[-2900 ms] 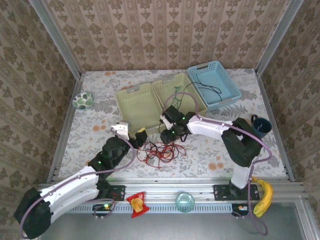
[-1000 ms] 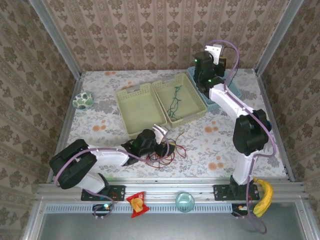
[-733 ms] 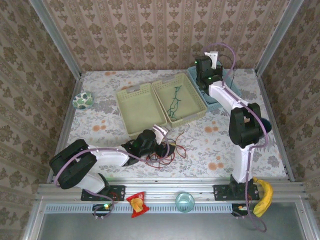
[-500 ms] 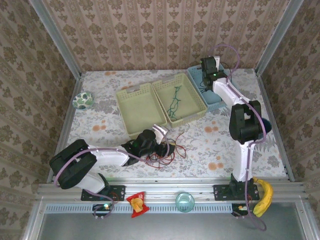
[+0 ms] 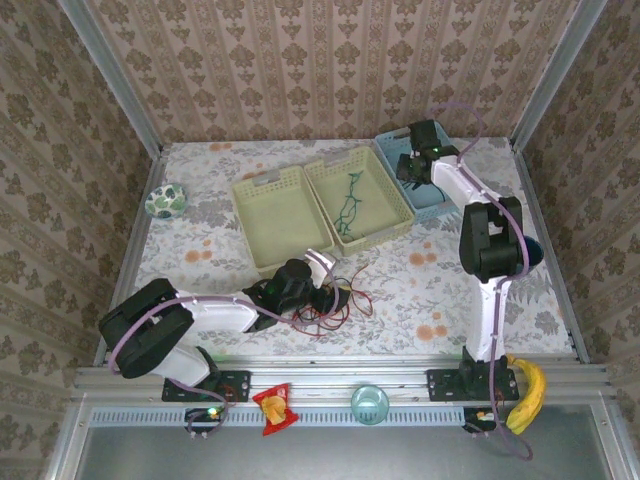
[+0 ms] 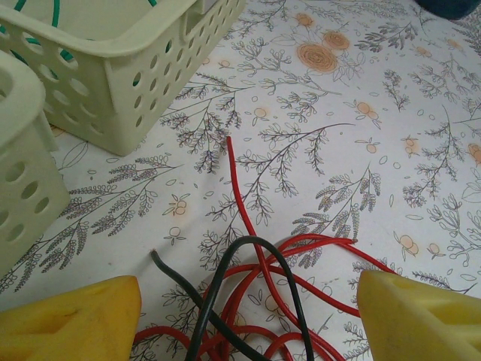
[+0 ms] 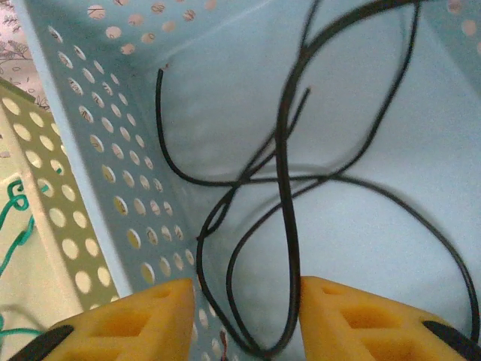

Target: Untangle the cables

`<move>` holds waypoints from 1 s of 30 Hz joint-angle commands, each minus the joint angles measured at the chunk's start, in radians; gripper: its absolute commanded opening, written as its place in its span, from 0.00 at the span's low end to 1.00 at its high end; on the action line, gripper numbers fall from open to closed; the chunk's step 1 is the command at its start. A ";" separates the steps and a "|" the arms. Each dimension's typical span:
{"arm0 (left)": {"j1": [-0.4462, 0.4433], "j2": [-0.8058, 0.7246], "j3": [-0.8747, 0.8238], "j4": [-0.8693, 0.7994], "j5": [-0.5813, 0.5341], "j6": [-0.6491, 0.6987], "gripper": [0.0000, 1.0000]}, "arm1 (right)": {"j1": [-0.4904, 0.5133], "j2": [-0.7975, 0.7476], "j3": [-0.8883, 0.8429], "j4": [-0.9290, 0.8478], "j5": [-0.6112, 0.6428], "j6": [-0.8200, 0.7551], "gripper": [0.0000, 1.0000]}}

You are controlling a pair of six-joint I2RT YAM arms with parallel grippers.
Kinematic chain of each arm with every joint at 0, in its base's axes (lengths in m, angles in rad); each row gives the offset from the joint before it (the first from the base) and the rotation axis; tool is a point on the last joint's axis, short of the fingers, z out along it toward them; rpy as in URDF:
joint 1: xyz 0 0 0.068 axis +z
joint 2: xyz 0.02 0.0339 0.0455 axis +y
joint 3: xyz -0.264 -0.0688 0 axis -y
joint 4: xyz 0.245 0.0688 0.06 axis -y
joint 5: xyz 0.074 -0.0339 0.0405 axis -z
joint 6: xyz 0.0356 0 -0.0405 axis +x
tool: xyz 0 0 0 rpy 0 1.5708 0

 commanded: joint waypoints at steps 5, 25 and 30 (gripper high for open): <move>-0.008 -0.037 0.014 0.017 -0.030 0.002 0.77 | 0.018 -0.282 -0.225 0.091 0.080 0.111 0.44; 0.057 -0.260 -0.119 -0.038 -0.146 -0.081 0.75 | 0.589 -0.650 -0.893 0.189 -0.169 -0.065 0.42; 0.057 -0.302 -0.124 -0.104 -0.172 -0.066 0.75 | 0.591 -0.558 -0.836 0.176 -0.193 -0.101 0.42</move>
